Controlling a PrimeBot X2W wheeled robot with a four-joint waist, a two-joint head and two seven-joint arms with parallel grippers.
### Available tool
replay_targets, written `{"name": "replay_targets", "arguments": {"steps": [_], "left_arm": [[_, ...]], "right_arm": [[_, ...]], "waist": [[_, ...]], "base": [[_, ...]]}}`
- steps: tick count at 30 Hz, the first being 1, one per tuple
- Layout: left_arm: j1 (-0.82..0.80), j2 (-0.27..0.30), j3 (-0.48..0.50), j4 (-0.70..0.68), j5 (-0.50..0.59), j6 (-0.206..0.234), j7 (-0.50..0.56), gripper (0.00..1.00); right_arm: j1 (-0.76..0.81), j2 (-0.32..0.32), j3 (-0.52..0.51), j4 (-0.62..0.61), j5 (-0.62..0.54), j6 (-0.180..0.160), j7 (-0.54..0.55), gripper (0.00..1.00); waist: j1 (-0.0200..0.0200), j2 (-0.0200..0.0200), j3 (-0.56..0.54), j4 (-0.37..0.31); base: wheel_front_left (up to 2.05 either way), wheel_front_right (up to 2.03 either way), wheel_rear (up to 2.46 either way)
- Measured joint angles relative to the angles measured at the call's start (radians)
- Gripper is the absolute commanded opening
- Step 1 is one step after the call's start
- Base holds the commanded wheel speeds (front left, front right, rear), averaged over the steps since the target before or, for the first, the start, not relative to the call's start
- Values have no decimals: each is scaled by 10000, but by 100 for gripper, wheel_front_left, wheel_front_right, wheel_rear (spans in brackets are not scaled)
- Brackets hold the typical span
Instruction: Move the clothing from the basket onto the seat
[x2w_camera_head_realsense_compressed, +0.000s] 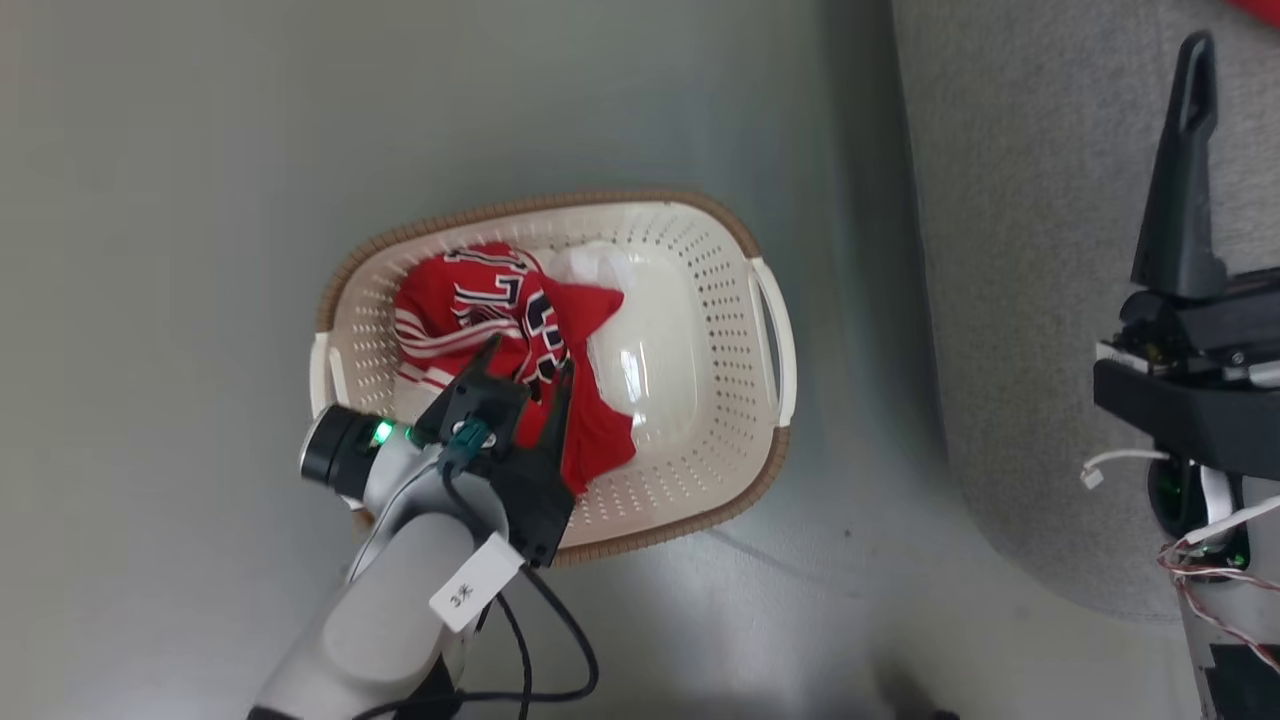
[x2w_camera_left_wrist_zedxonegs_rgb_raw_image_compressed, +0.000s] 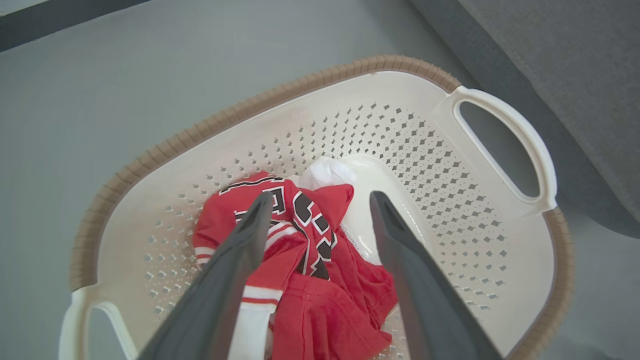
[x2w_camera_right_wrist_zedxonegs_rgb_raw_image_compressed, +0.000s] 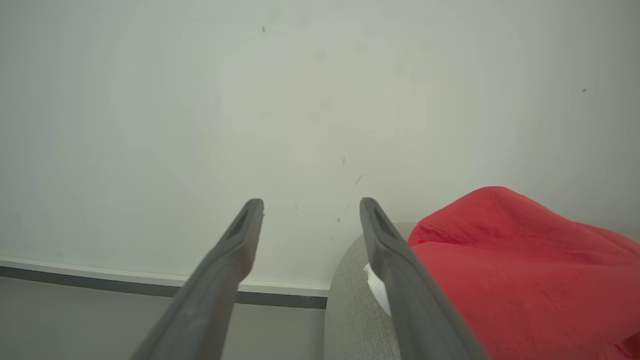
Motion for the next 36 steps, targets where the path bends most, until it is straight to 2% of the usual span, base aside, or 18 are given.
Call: {"name": "replay_targets", "arguments": {"steps": [4, 17, 30, 31, 32, 33, 35, 36], "left_arm": [[-584, -23, -376, 107, -61, 69, 88, 100], [-2498, -23, -744, 899, -155, 155, 238, 100], [-3444, -29, -667, 2165, -42, 337, 198, 100], [-3444, -29, -662, 2270, -40, 345, 198, 96], [-3444, -27, -658, 2349, -40, 368, 198, 76], [-3447, -27, -656, 2424, -40, 420, 198, 49], [-3454, -27, -660, 2537, -42, 420, 196, 20], [-3455, -25, -669, 2569, -42, 420, 190, 0]], "right_arm": [[-356, 0, 12, -232, -36, -2, 0, 100], [-1426, 92, 10, -706, -52, -33, 0, 100], [-1805, 270, 182, -566, -153, -35, -4, 100], [-1813, 270, 192, -566, -207, -35, -4, 100], [-1827, 274, 203, -558, -240, -35, -4, 100], [-1843, 278, 213, -541, -272, -35, -4, 100], [-1899, 293, 240, -479, -305, -35, -6, 100], [-1937, 311, 251, -439, -307, -35, -8, 100]], "waist": [[0, 0, 609, -72], [0, -1, 2666, -244], [-1, -1, 3612, -521], [-1, -2, 3637, -540], [-1, -2, 3656, -558], [-2, -2, 3671, -572], [-2, -3, 3688, -595], [-2, -3, 3686, -604]], "base": [[0, 0, 0], [0, 0, 0], [0, 0, 0], [0, 0, 0], [0, 0, 0], [0, 0, 0], [0, 0, 0], [0, 0, 0]]}}
